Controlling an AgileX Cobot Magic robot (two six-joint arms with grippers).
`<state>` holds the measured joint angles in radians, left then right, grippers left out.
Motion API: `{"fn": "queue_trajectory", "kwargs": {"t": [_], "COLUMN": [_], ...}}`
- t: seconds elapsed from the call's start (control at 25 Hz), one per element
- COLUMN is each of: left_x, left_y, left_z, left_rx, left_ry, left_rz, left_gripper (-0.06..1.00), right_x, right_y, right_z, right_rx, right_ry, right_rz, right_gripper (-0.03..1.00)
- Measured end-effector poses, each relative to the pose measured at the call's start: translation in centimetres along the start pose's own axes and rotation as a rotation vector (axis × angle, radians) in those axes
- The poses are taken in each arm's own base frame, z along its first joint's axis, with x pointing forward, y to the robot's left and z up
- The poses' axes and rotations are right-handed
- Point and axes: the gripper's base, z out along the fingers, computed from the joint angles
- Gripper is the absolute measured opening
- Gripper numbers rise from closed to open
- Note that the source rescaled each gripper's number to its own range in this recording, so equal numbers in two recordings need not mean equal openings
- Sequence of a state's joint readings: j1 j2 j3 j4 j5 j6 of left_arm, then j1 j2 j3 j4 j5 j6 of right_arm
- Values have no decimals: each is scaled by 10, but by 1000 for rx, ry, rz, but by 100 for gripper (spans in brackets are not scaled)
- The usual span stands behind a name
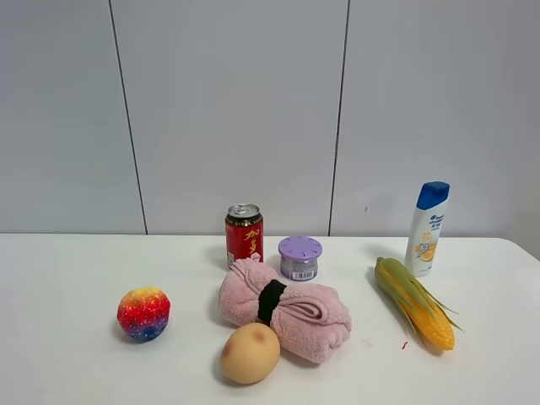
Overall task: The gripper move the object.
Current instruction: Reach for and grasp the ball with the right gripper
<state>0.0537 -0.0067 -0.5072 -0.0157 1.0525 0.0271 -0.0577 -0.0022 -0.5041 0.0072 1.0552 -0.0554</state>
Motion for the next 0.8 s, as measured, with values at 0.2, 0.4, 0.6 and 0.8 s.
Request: {"fn": "queue_trajectory", "kwargs": {"t": [0.2,0.4,0.6,0.8], "left_x": [0,0,0,0], "left_y": [0,0,0,0], "left_z": [0,0,0,0], "left_rx": [0,0,0,0], "left_ry": [0,0,0,0], "left_rz": [0,0,0,0], "left_gripper": [100,100,100,100], "right_x": [0,0,0,0], "right_y": [0,0,0,1], "right_z": [0,0,0,0], "right_rx": [0,-1,-1,-8], "right_ry": [0,0,0,0], "right_rz": [0,0,0,3], "right_gripper": [100,100,100,100]}}
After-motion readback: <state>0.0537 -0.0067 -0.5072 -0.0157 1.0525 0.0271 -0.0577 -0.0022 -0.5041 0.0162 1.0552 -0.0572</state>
